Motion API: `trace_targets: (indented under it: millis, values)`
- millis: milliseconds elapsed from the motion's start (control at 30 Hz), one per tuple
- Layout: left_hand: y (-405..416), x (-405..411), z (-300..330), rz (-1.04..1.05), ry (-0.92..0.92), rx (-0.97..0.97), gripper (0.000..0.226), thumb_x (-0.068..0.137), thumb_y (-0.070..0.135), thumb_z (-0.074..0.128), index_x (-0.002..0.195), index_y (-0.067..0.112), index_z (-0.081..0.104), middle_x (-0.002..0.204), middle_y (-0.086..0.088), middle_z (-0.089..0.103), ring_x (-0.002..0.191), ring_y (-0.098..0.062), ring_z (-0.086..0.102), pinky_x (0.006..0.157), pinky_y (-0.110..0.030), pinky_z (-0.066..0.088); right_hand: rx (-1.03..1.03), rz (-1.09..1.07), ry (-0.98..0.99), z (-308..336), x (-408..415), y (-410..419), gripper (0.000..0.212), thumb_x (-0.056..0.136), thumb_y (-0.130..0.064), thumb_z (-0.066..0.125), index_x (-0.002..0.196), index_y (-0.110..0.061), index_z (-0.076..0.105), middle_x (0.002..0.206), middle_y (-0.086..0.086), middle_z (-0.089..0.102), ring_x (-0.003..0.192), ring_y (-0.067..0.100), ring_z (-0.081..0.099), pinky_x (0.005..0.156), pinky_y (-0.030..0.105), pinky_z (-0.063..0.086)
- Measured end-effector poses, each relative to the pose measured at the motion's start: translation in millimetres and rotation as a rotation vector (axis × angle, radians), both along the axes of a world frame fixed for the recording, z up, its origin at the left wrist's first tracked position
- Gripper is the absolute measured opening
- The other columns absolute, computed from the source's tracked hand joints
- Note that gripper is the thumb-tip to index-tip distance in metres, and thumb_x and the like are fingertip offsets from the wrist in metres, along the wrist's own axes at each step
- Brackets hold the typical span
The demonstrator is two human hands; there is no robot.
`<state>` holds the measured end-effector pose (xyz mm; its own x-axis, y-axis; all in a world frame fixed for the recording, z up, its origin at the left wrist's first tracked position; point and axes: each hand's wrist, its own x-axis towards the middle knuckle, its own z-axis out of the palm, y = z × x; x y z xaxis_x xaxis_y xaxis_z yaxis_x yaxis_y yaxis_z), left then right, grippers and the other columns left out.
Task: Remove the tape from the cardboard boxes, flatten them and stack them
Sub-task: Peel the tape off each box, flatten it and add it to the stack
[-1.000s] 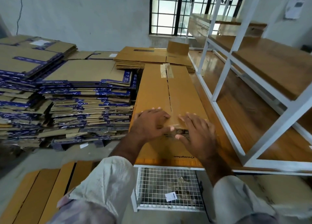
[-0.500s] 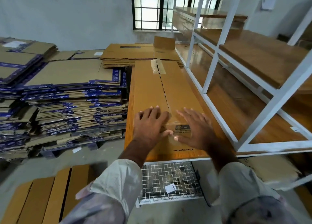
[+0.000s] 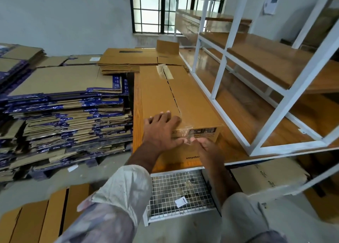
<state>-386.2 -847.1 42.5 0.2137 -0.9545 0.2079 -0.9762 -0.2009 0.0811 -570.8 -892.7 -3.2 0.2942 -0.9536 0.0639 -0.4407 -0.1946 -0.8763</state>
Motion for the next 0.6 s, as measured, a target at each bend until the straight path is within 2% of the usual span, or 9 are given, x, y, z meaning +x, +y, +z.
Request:
trace_targets:
  millis: [67,167,233,267,300,367,433,500,600]
  values:
    - [2,1,2,-0.015,0.010,0.008,0.078,0.081,0.080,0.049,0.147,0.041,0.033,0.165,-0.001,0.026,0.149,-0.027,0.026,0.114,-0.050,0.022,0.060,0.048,-0.033,0,2,2,0.027,0.101,-0.044,0.060,0.101,-0.021,0.073,0.090,-0.007,0.071,0.085,0.011,0.065,0.064,0.022,0.041]
    - [7,2,9,-0.044,0.114,0.053,0.085,0.077,0.085,0.027,0.150,0.040,0.036,0.167,-0.002,0.023,0.152,-0.026,0.021,0.116,-0.051,0.018,0.121,0.084,-0.105,8,1,4,0.024,0.100,-0.042,0.061,0.099,-0.021,0.074,0.090,-0.008,0.075,0.086,0.007,0.068,0.065,0.021,0.044]
    - [6,3,15,-0.031,0.267,0.074,0.063,0.094,0.071,0.028,0.149,0.043,0.040,0.169,0.001,0.020,0.154,-0.023,0.016,0.118,-0.049,0.012,0.066,0.093,-0.100,11,-3,6,0.024,0.102,-0.037,0.060,0.090,-0.019,0.071,0.079,-0.008,0.072,0.072,0.003,0.065,0.060,0.016,0.045]
    - [5,4,18,-0.021,0.324,0.069,0.053,0.101,0.063,0.030,0.148,0.044,0.041,0.169,0.003,0.020,0.155,-0.022,0.014,0.119,-0.048,0.009,0.014,0.095,-0.079,10,-6,7,0.027,0.102,-0.034,0.059,0.084,-0.018,0.068,0.069,-0.011,0.066,0.061,0.000,0.058,0.054,0.012,0.042]
    - [4,5,19,-0.014,0.342,0.059,0.049,0.103,0.061,0.031,0.148,0.045,0.042,0.169,0.003,0.020,0.155,-0.022,0.014,0.119,-0.048,0.009,-0.032,0.108,-0.058,8,-9,10,0.030,0.103,-0.031,0.059,0.077,-0.016,0.065,0.060,-0.013,0.059,0.053,0.000,0.051,0.049,0.012,0.039]
    - [4,4,14,-0.022,0.273,0.053,0.060,0.096,0.072,0.033,0.147,0.043,0.041,0.168,0.001,0.022,0.154,-0.024,0.017,0.119,-0.051,0.011,-0.076,0.148,-0.045,0,-17,15,0.033,0.103,-0.027,0.059,0.071,-0.016,0.060,0.055,-0.014,0.055,0.050,0.001,0.047,0.048,0.014,0.038]
    - [5,1,9,-0.036,0.163,0.045,0.076,0.083,0.081,0.033,0.147,0.041,0.040,0.166,-0.002,0.024,0.152,-0.027,0.021,0.117,-0.052,0.016,-0.034,0.153,-0.086,-4,-20,15,0.023,0.101,-0.028,0.063,0.081,-0.019,0.064,0.069,-0.011,0.068,0.062,0.003,0.061,0.057,0.016,0.047]
    - [5,0,4,-0.038,0.101,0.020,0.077,0.082,0.082,0.038,0.146,0.040,0.039,0.166,-0.003,0.025,0.151,-0.028,0.022,0.117,-0.053,0.018,0.013,0.109,-0.139,-2,-18,14,0.014,0.096,-0.036,0.070,0.096,-0.023,0.065,0.089,-0.004,0.074,0.082,0.012,0.071,0.071,0.026,0.057]
    - [3,3,-1,-0.031,0.066,0.002,0.069,0.089,0.076,0.048,0.147,0.041,0.035,0.166,-0.002,0.023,0.152,-0.028,0.021,0.118,-0.053,0.017,-0.035,0.067,-0.209,9,-25,24,0.037,0.085,-0.054,0.071,0.112,-0.030,0.062,0.111,-0.008,0.070,0.101,0.007,0.067,0.081,0.029,0.057]
